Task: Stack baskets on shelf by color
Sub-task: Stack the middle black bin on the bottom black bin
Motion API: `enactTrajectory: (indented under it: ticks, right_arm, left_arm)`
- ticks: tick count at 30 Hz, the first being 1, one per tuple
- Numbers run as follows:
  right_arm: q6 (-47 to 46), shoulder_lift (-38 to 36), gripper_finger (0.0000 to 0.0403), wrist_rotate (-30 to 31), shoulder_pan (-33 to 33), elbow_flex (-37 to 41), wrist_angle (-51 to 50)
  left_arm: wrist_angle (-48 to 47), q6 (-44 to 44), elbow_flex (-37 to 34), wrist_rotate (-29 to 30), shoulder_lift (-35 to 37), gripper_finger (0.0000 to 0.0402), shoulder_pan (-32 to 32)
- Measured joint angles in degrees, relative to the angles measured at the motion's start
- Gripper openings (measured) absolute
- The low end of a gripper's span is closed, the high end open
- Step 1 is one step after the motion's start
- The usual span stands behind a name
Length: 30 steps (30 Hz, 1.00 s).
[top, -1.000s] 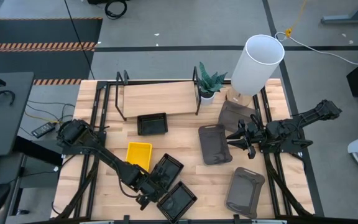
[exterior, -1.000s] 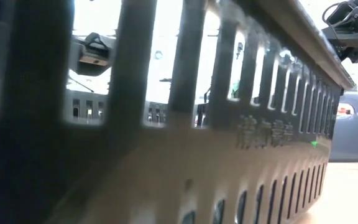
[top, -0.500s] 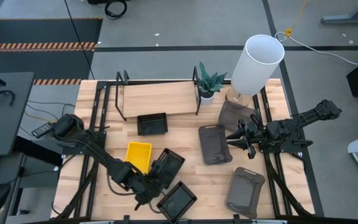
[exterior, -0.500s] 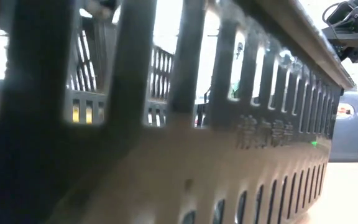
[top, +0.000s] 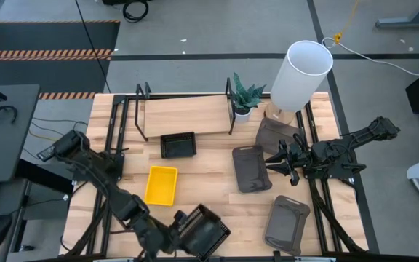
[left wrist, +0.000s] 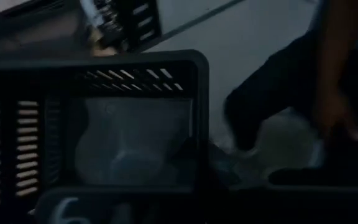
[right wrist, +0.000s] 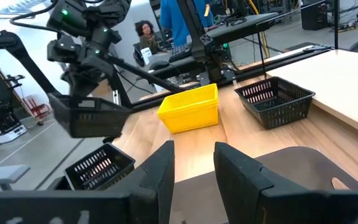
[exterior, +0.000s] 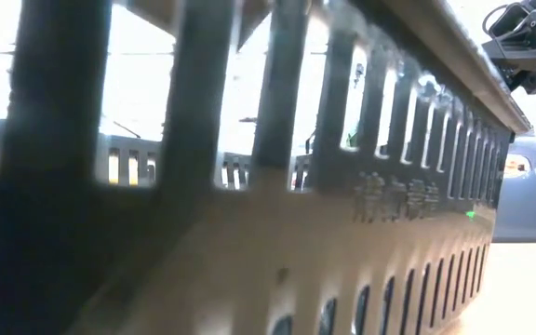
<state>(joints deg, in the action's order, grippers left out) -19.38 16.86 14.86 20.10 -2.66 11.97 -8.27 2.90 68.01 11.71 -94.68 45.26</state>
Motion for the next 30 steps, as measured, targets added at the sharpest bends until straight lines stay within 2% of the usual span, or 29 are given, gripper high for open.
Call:
enactTrajectory:
  ticks: [7,16,20,22,24,30]
  right_arm:
    - [0.02,0.02,0.0119,0.0,0.0,0.0,0.0]
    - [0.02,0.02,0.0119,0.0,0.0,0.0,0.0]
    - [0.0,0.02,0.0119,0.0,0.0,0.0,0.0]
    - [0.02,0.02,0.0119,0.0,0.0,0.0,-0.01]
    - [0.02,0.02,0.0119,0.0,-0.01,0.0,0.0]
    - [0.0,0.02,0.0119,0.0,-0.01,0.0,0.0]
  left_arm:
    - [5.34,2.0,0.0,1.94,-0.65,0.0005,0.98]
    - [12.16,-2.06,0.0,3.13,-7.73,0.0005,1.14]
    - [12.18,-2.04,0.31,3.25,-9.37,0.0005,0.87]
    - [11.47,-2.34,2.66,3.36,-10.46,0.0005,0.83]
    - [7.7,-3.47,6.59,3.52,-11.38,0.0005,0.81]
    - [-12.17,-2.04,16.99,3.42,-16.59,0.0005,-0.19]
